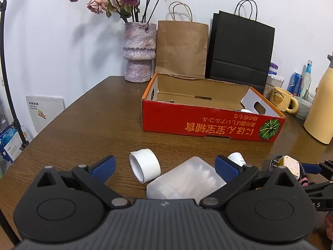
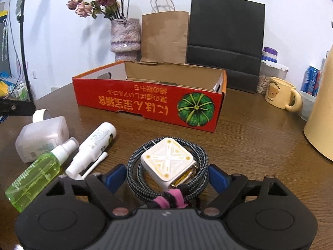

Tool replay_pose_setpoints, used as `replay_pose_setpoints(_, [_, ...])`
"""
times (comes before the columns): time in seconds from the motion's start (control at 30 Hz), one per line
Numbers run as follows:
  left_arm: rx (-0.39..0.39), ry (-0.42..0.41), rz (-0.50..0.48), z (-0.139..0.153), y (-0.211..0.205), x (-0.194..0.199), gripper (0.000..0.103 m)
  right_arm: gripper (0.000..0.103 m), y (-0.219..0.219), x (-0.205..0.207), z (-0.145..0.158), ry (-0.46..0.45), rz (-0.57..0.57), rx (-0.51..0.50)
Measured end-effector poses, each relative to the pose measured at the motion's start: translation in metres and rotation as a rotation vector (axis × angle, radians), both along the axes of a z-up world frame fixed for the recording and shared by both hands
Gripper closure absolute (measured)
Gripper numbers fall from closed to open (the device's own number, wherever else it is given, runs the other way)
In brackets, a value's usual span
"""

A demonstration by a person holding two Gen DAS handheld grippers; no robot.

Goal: Organize rigid objects
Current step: 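Grasp the white charger cube with the right gripper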

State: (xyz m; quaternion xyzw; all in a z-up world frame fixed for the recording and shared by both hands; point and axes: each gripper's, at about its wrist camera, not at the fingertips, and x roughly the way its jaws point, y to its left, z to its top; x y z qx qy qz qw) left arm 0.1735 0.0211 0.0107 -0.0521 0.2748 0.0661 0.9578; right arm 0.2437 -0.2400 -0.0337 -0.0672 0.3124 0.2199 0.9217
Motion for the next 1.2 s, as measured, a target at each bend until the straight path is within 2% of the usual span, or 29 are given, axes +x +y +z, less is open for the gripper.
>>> replay_pose_setpoints(0.17, [0.003, 0.001, -0.003, 0.000, -0.001, 0.000, 0.000, 0.016, -0.001, 0.003, -0.002, 0.028, -0.003, 0.006])
replay_pose_setpoints(0.27, [0.000, 0.002, -0.001, -0.001, -0.001, 0.000, 0.000, 0.013, -0.005, -0.001, 0.003, -0.018, -0.028, 0.027])
replay_pose_setpoints(0.4, [0.001, 0.007, -0.006, -0.003, -0.001, 0.000, 0.000, 0.015, -0.004, -0.005, 0.006, -0.055, -0.021, 0.033])
replay_pose_setpoints(0.43, [0.000, 0.008, -0.008, -0.003, 0.000, 0.000, 0.000, 0.019, -0.004, -0.005, 0.006, -0.055, -0.015, 0.034])
replay_pose_setpoints(0.47, [-0.001, 0.009, -0.009, -0.003, -0.001, 0.000, 0.000, 0.031, -0.004, -0.004, 0.006, -0.051, -0.014, 0.034])
replay_pose_setpoints(0.53, [-0.003, 0.011, -0.010, -0.005, 0.000, 0.001, 0.000, 0.046, -0.004, -0.002, 0.005, -0.037, -0.029, 0.031])
replay_pose_setpoints(0.7, [-0.003, 0.013, -0.012, -0.005, 0.000, 0.001, 0.000, 0.049, -0.005, -0.002, 0.006, -0.046, -0.030, 0.018])
replay_pose_setpoints(0.8, [-0.004, 0.011, -0.007, -0.005, 0.000, 0.001, 0.000, 0.055, -0.006, -0.003, 0.006, -0.058, -0.036, 0.021])
replay_pose_setpoints(0.97, [-0.001, 0.008, -0.001, -0.004, 0.001, -0.002, 0.000, 0.060, -0.005, -0.012, 0.011, -0.119, -0.051, 0.026])
replay_pose_setpoints(1.2, [0.006, 0.012, 0.005, -0.006, 0.005, -0.003, 0.000, 0.060, -0.004, -0.023, 0.017, -0.167, -0.057, 0.046])
